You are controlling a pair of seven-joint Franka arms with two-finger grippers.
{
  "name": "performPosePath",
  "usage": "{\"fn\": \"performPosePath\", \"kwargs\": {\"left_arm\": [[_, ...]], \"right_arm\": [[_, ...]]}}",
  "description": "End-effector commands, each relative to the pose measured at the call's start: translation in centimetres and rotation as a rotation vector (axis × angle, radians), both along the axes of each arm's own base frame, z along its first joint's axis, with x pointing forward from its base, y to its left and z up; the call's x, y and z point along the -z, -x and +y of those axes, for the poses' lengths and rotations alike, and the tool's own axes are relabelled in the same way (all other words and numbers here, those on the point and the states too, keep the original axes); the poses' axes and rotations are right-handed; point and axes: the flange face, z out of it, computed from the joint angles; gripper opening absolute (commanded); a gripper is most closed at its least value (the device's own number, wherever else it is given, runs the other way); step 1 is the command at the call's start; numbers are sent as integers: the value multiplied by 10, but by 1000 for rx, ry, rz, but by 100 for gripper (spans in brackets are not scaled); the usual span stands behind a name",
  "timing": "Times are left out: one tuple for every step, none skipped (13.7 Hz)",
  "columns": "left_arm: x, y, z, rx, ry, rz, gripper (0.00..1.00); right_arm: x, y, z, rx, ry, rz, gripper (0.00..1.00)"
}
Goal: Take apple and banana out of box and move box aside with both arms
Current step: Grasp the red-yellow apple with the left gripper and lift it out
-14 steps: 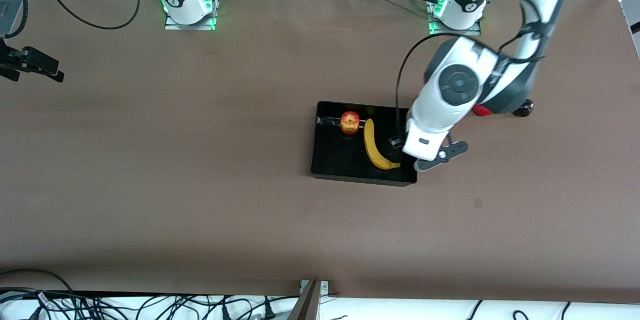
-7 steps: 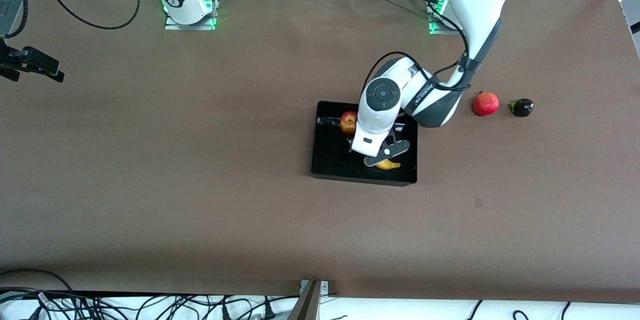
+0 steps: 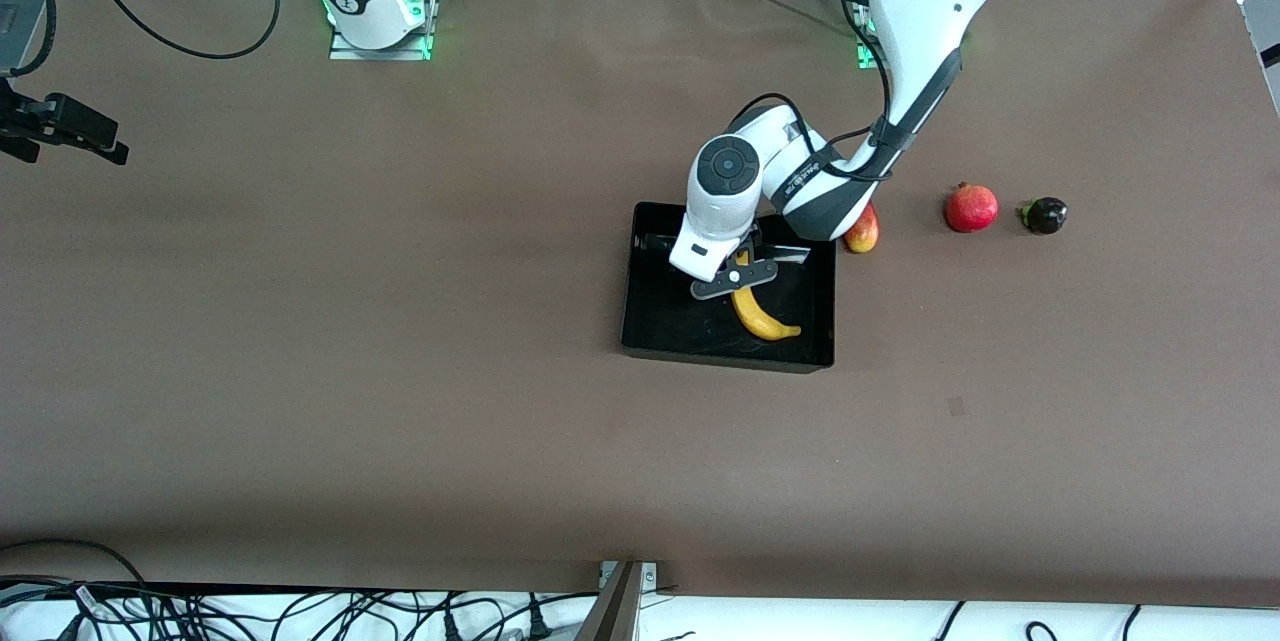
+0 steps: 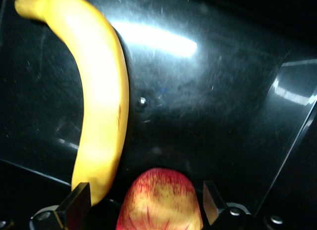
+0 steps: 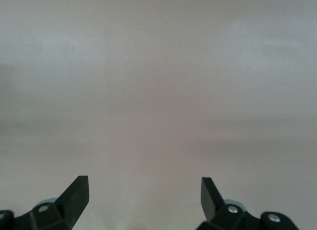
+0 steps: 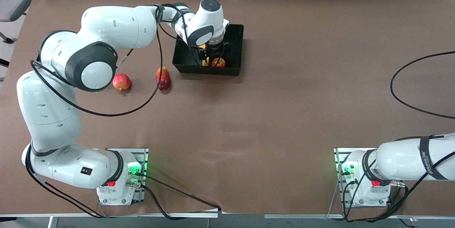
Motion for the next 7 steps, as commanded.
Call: {"fn": "performPosePath", "kwargs": {"left_arm": [[2, 13, -6, 33, -2, -8, 100], [2, 13, -7, 33, 0, -8, 100], [3, 14, -8, 29, 6, -11, 100], [5, 16, -9, 25, 13, -14, 100], [7, 18, -9, 25, 17, -15, 100], [9, 19, -9, 27, 16, -11, 100], [14, 20, -8, 25, 15, -4, 100]], "right_arm": [[-4, 0, 0, 6, -10, -2, 100], [-4, 0, 0, 6, -10, -2, 100], [-4, 0, 0, 6, -10, -2, 100], [-4, 0, 0, 6, -10, -2, 100], [-4, 0, 0, 6, -10, -2, 100], [-5, -1, 0, 7, -10, -3, 100], [-4, 0, 0, 7, -10, -2, 100]]}}
